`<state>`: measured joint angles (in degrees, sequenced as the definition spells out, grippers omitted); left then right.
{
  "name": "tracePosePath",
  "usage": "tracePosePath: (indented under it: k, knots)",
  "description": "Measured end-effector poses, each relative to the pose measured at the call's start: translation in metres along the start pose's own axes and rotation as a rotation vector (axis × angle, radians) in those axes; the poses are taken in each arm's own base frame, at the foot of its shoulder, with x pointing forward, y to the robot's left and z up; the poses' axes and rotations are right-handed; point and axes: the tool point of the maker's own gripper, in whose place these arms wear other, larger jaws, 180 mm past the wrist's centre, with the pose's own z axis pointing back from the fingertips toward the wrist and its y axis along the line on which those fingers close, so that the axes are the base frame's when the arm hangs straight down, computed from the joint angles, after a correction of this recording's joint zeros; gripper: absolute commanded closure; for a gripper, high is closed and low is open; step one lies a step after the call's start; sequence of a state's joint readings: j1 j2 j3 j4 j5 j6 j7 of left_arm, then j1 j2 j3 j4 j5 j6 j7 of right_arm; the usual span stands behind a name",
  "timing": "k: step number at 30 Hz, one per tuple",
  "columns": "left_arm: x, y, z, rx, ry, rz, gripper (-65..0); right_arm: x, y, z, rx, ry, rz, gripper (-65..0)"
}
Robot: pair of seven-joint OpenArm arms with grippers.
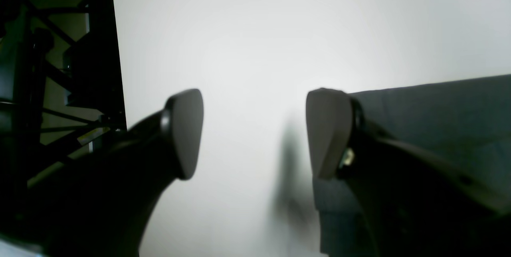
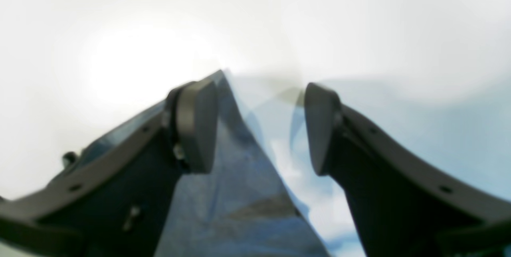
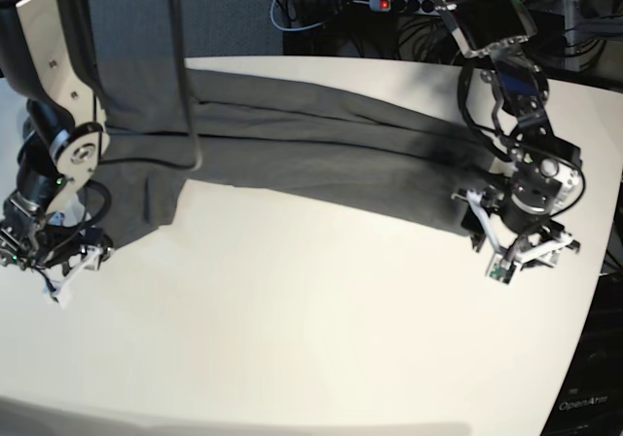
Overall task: Fold the T-shirt properly
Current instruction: 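Regrasp the folded shirt's edge with both grippers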
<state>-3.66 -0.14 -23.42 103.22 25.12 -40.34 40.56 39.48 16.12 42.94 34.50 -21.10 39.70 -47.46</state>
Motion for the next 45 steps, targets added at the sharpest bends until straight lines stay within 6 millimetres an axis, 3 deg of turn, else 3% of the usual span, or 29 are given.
tracePosePath:
  k: [26, 31, 42, 43, 45]
  knots:
    - [0.001, -0.002, -0.001, -0.004, 0.002, -0.001, -40.2, -0.028, 0.008, -0.005, -0.012, 0.0, -0.029, -34.0]
    - [0.001, -0.002, -0.001, -0.004, 0.004, -0.003, -40.2, -0.051, 0.008, 0.011, -0.148, 0.018, 0.073, -34.0]
    - [0.001, -0.001, -0.001, -0.002, 0.005, -0.005, -40.2, -0.055, 0.011, 0.014, -0.172, 0.054, 0.09, -33.7]
    - [0.001, -0.001, -0.001, -0.002, 0.005, -0.005, -40.2, -0.055, 0.011, 0.014, -0.172, 0.054, 0.09, -31.2]
    - [0.0, -0.001, -0.001, -0.002, 0.005, -0.005, -40.2, -0.056, 0.013, 0.014, -0.164, 0.056, 0.096, -18.3]
